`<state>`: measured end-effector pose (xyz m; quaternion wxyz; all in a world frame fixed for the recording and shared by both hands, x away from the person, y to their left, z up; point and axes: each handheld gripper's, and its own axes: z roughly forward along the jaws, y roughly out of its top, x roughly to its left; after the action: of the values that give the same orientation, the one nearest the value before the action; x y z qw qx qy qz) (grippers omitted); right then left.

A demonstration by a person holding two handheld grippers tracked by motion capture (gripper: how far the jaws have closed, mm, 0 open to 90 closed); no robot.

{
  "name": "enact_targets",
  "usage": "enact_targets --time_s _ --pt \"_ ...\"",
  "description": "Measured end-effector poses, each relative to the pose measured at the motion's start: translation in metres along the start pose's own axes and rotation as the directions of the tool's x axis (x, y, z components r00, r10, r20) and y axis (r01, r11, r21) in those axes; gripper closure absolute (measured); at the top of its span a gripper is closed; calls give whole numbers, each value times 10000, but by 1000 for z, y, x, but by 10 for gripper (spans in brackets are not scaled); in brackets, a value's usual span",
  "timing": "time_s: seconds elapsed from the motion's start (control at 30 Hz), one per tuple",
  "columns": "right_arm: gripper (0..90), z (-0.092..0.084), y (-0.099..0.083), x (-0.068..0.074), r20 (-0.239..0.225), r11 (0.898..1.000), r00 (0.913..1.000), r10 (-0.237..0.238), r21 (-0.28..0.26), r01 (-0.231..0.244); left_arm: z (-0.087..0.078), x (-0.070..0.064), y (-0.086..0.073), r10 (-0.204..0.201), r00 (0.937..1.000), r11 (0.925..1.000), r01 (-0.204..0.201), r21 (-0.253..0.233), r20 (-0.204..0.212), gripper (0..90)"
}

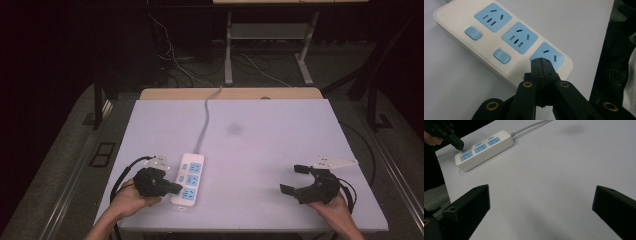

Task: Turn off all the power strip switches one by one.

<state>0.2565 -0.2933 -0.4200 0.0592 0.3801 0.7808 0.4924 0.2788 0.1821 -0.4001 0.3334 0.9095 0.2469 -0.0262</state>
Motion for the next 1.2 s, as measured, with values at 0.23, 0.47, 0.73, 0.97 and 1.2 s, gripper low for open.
enact_targets --time_s 0.23,0.47,0.73,0.97,1.2 --pt "12 -2 0 0 8 10000 10000 -21 -46 21 -1 -1 12 284 9996 9996 -284 68 -23 893" --pt "11 -3 -1 -1 39 10000 10000 45 -51 -45 -8 1 21 492 9985 9988 -491 51 -228 893" --pt "12 -3 -1 0 53 10000 10000 8 -27 -7 -14 4 29 623 9971 9980 -619 102 -449 892" --pt "12 -2 -1 0 51 10000 10000 -52 6 52 -17 8 34 684 9962 9976 -678 134 -539 892" --pt "12 -1 -1 0 63 9999 9999 -91 80 91 -14 16 34 657 9958 9976 -641 266 -638 892"
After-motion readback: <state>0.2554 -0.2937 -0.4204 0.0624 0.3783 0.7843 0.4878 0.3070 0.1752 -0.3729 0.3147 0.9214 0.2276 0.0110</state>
